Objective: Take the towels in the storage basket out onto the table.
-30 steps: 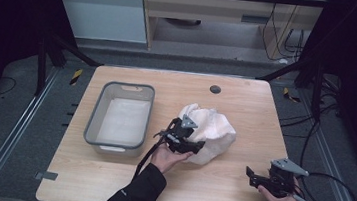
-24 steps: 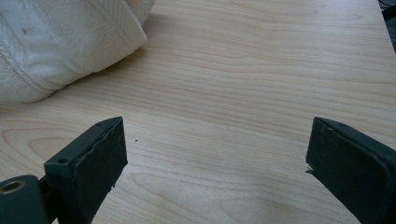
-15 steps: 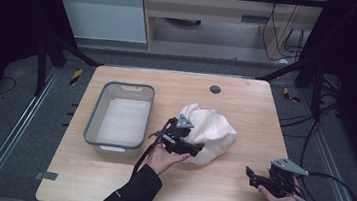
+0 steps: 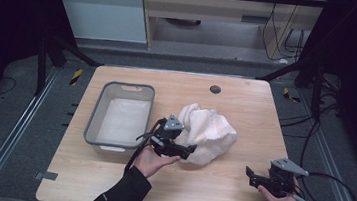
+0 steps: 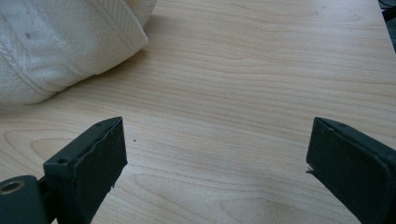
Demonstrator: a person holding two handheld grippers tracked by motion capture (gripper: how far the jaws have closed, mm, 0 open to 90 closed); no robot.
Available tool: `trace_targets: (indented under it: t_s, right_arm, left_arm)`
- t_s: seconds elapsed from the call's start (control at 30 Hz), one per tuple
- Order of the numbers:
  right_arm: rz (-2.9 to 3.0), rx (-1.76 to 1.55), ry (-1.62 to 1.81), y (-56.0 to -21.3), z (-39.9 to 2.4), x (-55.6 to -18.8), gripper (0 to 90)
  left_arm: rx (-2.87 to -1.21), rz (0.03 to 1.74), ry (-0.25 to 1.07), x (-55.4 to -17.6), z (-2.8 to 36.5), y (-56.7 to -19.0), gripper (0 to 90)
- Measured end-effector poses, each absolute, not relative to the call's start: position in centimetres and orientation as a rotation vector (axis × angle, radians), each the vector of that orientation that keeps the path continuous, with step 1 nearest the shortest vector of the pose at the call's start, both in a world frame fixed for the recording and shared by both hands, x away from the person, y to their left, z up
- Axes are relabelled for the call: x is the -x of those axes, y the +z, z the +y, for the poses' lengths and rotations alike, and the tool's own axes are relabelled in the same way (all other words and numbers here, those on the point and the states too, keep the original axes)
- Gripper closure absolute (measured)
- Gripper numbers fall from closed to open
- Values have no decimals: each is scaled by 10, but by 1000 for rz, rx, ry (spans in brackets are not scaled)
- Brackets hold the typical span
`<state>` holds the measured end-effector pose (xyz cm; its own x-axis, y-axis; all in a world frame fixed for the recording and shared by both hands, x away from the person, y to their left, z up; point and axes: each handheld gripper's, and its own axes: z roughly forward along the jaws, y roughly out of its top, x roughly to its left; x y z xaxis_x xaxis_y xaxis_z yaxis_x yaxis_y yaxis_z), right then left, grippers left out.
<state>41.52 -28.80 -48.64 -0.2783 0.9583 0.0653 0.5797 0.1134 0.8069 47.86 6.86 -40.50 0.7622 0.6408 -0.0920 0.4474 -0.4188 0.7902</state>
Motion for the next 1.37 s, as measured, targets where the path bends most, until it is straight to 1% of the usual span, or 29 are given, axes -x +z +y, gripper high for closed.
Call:
trace_targets:
  t_s: [0.17,0.43,0.63,0.73,0.93,1.1,1.27,1.37]
  right_arm:
    - [1913,-1488,1038,-486,-288,-415,46]
    - [1913,-1487,1043,-487,-288,-415,46]
    - [1911,-1488,1051,-487,-287,-415,43]
    - [1909,-1480,1047,-487,-287,-415,40]
    - [1906,-1478,1049,-487,-287,-415,39]
    - [1909,-1471,1041,-488,-287,-415,37]
    - [1909,-1483,1043,-488,-286,-414,37]
    - [1907,-1472,1039,-488,-286,-414,36]
  left_arm:
    - [-2067,810,306,-473,84,-401,231]
    - [-2022,837,341,-461,117,-400,291]
    - [-1997,854,385,-452,141,-398,316]
    - [-1969,866,379,-448,154,-400,322]
    - [-1973,901,394,-440,178,-408,323]
    - [-1971,924,418,-433,200,-413,321]
    - [-1934,970,445,-426,222,-414,319]
    - [-1927,982,453,-423,229,-415,316]
